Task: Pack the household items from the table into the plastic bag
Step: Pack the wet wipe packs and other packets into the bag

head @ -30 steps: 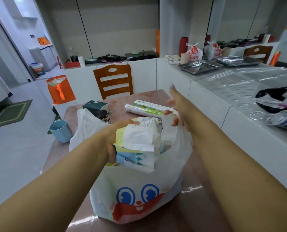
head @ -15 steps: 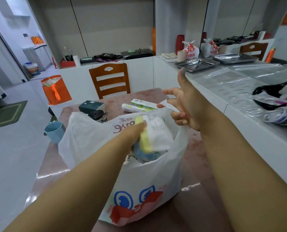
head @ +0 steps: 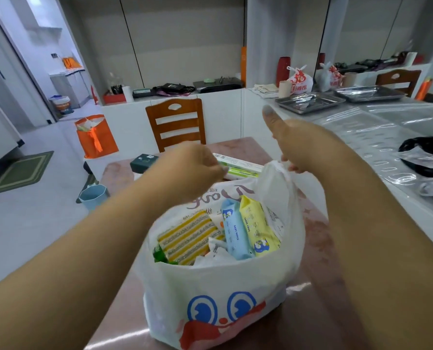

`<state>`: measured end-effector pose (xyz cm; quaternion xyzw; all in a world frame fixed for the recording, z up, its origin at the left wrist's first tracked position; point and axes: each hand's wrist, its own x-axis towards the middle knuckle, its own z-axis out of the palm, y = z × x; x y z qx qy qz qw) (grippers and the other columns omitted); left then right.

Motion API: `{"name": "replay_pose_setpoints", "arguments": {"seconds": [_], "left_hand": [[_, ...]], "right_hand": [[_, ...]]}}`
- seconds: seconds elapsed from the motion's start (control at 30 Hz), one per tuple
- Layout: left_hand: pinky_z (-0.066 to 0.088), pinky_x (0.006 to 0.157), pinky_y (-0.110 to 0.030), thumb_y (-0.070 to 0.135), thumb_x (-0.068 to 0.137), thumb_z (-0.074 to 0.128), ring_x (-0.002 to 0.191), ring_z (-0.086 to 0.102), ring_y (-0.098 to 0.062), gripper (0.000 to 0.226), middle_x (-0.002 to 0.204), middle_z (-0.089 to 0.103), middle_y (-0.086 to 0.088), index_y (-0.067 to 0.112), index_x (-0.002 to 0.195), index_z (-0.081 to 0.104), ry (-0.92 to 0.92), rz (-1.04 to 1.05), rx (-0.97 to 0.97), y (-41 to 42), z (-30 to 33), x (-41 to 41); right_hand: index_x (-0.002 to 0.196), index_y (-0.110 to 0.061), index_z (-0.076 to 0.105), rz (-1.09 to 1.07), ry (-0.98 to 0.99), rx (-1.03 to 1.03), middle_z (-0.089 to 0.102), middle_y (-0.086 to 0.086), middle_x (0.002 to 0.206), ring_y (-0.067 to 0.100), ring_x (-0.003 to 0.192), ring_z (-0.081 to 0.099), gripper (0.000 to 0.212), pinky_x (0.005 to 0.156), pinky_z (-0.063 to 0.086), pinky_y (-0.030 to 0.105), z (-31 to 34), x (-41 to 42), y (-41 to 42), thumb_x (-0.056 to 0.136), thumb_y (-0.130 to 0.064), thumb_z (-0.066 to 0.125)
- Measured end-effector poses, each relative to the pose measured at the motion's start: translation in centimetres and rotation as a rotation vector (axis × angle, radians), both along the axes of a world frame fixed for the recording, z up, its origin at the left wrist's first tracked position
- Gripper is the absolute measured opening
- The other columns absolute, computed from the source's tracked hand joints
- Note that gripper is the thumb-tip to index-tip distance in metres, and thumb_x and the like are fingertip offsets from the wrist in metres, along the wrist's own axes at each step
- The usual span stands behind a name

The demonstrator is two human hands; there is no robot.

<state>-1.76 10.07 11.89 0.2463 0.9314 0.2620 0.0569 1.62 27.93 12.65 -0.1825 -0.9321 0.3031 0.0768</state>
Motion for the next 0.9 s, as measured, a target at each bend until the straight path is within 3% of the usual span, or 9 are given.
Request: {"name": "replay_pose_setpoints", "arguments": {"seconds": [0.17, 0.23, 0.4, 0.53, 0.7, 0.8, 0.9], "left_hand": [[0.059, 0.071, -0.028, 0.033, 0.088, 0.06, 0.082, 0.071, -0.018, 0.02, 0.089, 0.074, -0.004, 0.016, 0.094, 0.069, -0.131, 0.07, 0.344, -3.4, 6.8, -2.5], [0.057, 0.071, -0.029, 0.032, 0.088, 0.061, 0.083, 0.071, -0.02, 0.024, 0.089, 0.074, -0.006, 0.012, 0.099, 0.068, -0.121, 0.145, 0.368, -4.2, 7.4, -5.4], [0.057, 0.085, -0.04, 0.025, 0.092, 0.06, 0.094, 0.068, -0.027, 0.017, 0.098, 0.07, -0.012, 0.01, 0.098, 0.065, -0.238, 0.244, 0.154, -4.5, 1.8, -14.7], [0.054, 0.093, -0.043, 0.019, 0.095, 0.057, 0.1, 0.066, -0.028, 0.011, 0.106, 0.069, -0.014, 0.01, 0.096, 0.064, -0.456, 0.228, 0.058, -3.1, -5.7, -19.5], [0.053, 0.087, -0.037, 0.026, 0.095, 0.057, 0.088, 0.063, -0.026, 0.032, 0.105, 0.067, -0.013, 0.004, 0.117, 0.064, -0.574, 0.16, -0.151, -1.1, -14.6, -22.8], [0.046, 0.095, -0.032, 0.036, 0.093, 0.056, 0.115, 0.057, -0.028, 0.047, 0.13, 0.059, -0.013, 0.007, 0.13, 0.056, -0.462, 0.085, -0.397, 0.1, -18.0, -23.4], [0.048, 0.088, -0.032, 0.037, 0.091, 0.058, 0.104, 0.061, -0.026, 0.044, 0.122, 0.063, -0.012, 0.005, 0.121, 0.059, -0.461, 0.096, -0.477, 0.9, -20.4, -23.3]], "right_hand": [[0.131, -0.015, 0.051, 0.054, -0.005, -0.06, 0.065, 0.011, 0.097, 0.029, 0.083, 0.067, 0.084, 0.087, 0.054, 0.046, 3.2, -4.2, 0.8, 0.085, -0.076, 0.014], [0.129, -0.017, 0.051, 0.139, -0.064, -0.11, 0.065, 0.011, 0.097, 0.028, 0.084, 0.067, 0.079, 0.085, 0.055, 0.043, 3.9, -7.1, 1.0, 0.086, -0.075, 0.02], [0.115, -0.011, 0.058, 0.315, -0.256, -0.193, 0.066, 0.013, 0.097, 0.028, 0.083, 0.068, 0.065, 0.075, 0.058, 0.039, 1.8, -16.1, 0.4, 0.091, -0.066, 0.033], [0.112, -0.007, 0.057, 0.405, -0.479, -0.249, 0.064, 0.016, 0.096, 0.029, 0.079, 0.065, 0.057, 0.08, 0.057, 0.041, -4.4, -22.9, -0.7, 0.093, -0.059, 0.041], [0.131, -0.005, 0.048, 0.437, -0.73, -0.184, 0.06, 0.017, 0.107, 0.032, 0.097, 0.063, 0.058, 0.09, 0.053, 0.042, -14.2, -27.5, -2.5, 0.096, -0.051, 0.042], [0.137, -0.006, 0.043, 0.411, -0.797, -0.158, 0.056, 0.017, 0.109, 0.03, 0.095, 0.059, 0.059, 0.085, 0.053, 0.038, -18.6, -27.9, -3.2, 0.095, -0.047, 0.047], [0.135, -0.003, 0.043, 0.345, -0.851, -0.149, 0.051, 0.02, 0.109, 0.031, 0.091, 0.054, 0.059, 0.081, 0.049, 0.037, -22.5, -27.8, -3.1, 0.095, -0.045, 0.05]]}}
